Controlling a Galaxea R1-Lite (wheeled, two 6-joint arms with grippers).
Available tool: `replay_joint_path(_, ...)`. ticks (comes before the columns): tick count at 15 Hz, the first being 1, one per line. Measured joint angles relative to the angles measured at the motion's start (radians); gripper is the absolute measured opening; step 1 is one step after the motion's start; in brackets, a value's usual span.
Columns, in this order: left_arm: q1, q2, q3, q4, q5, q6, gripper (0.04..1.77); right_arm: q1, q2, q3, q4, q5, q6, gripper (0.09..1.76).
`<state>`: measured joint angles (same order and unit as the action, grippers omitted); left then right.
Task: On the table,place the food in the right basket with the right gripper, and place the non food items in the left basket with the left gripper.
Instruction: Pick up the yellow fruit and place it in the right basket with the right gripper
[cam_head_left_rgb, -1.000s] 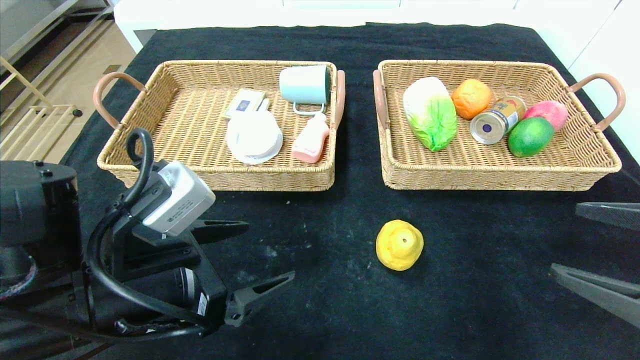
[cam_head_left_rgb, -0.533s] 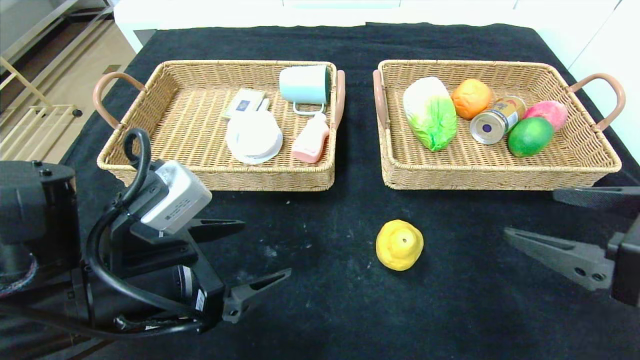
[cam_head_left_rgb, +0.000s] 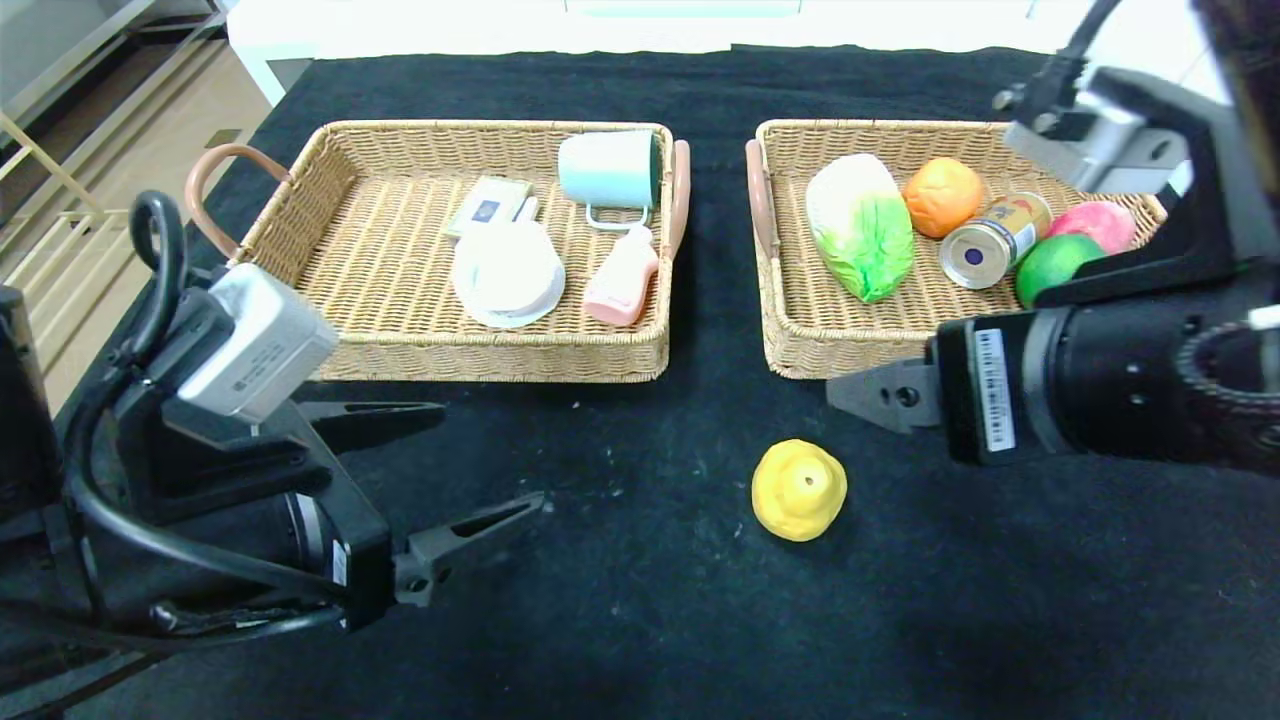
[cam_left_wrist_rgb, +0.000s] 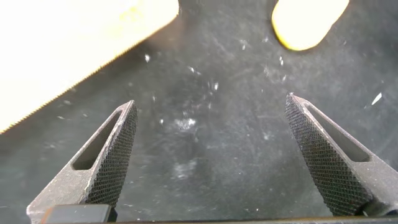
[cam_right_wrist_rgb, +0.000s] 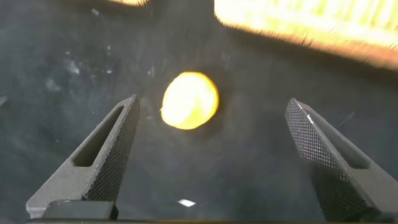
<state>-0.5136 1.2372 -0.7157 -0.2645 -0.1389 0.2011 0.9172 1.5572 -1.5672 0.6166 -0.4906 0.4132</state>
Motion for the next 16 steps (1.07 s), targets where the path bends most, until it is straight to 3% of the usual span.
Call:
replay_joint_path(2,0.005,-0.019,-0.004,0.002,0.000,0.000,1.72,0.013,0.102,-0.124,0.127,-0.016,0.101,1.71)
replay_joint_path(4,0.014,-0.031,-0.009,0.003,0.000,0.000,1.72,0.022,0.176,-0.183,0.171,-0.019,0.148,1.71)
replay_joint_path(9,0.062,-0.042,-0.025,0.003,-0.014,-0.004,1.72,0.009,0.251,-0.193,0.174,-0.016,0.173,1.71)
replay_joint_path(16,0.071,-0.108,-0.048,0.031,-0.016,-0.003,1.72,-0.007,0.330,-0.194,0.175,-0.016,0.209,1.71)
